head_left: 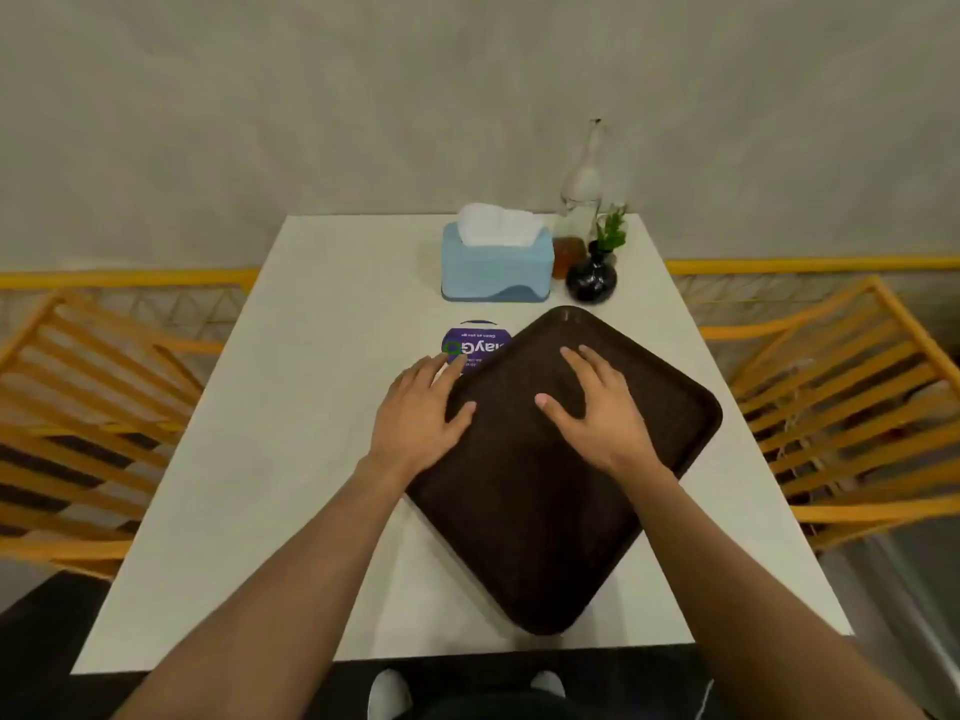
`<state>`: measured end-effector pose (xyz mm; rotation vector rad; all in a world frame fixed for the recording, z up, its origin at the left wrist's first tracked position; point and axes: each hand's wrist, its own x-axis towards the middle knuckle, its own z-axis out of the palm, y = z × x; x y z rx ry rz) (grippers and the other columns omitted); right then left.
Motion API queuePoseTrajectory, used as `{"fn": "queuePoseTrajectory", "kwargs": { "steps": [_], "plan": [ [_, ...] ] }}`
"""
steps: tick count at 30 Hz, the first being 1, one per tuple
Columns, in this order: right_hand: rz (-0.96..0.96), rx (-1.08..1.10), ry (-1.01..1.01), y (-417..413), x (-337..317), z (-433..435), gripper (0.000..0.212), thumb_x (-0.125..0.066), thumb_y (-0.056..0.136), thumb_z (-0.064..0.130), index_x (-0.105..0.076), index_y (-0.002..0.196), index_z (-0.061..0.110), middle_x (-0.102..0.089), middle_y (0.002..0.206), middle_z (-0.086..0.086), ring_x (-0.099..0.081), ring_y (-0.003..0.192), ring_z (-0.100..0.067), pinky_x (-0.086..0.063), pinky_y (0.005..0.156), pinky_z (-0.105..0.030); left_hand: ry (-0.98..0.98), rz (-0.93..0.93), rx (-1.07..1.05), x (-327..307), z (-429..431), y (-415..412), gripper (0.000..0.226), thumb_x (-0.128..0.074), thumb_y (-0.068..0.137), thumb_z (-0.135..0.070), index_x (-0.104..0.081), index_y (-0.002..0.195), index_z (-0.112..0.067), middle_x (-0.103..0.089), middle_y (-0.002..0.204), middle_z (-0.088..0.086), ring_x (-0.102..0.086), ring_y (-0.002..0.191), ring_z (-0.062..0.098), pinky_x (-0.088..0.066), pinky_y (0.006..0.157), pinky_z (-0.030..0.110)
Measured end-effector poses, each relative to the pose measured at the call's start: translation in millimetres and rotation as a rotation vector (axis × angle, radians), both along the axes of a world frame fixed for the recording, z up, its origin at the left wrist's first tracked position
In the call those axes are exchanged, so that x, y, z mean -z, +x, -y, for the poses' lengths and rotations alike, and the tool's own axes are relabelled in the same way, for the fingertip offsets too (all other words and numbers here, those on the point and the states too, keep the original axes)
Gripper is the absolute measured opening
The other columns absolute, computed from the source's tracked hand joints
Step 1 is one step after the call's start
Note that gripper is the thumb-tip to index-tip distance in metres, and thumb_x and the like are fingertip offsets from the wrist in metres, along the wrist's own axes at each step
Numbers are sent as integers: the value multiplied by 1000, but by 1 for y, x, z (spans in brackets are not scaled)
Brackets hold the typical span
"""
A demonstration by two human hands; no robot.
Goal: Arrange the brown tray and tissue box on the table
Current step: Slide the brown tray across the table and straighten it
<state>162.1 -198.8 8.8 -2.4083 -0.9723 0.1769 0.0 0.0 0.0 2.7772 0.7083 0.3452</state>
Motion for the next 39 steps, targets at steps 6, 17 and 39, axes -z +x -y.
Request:
{"fn": "queuePoseTrajectory", "kwargs": {
  "steps": [6, 17, 39],
  "plan": [
    [57, 144, -105, -6, 27, 27, 73, -58, 94, 50, -23, 155, 31, -21, 164, 0, -25, 145, -31, -30, 111, -57, 17, -226, 88, 26, 9, 5, 66, -40, 99, -55, -28, 158, -29, -22, 166, 8, -19, 153, 29, -18, 124, 46],
    [72, 114, -358, -20, 59, 55, 68, -25, 99, 63, -28, 156, 26, -18, 166, -4, -9, 152, -32, -9, 120, -54, 68, -316, 25, 46, 25, -9, 70, -15, 97, -67, -28, 158, -34, -9, 170, 4, -4, 156, 25, -9, 124, 47],
    [218, -502, -373, -25, 58, -14, 68, -17, 98, 68, -29, 155, 33, -20, 165, 6, -11, 152, -22, -8, 121, -45, -72, -283, -567, 49, 101, -134, 73, -15, 97, -68, -27, 158, -31, -4, 171, 7, -4, 156, 27, -14, 123, 50]
  ]
}}
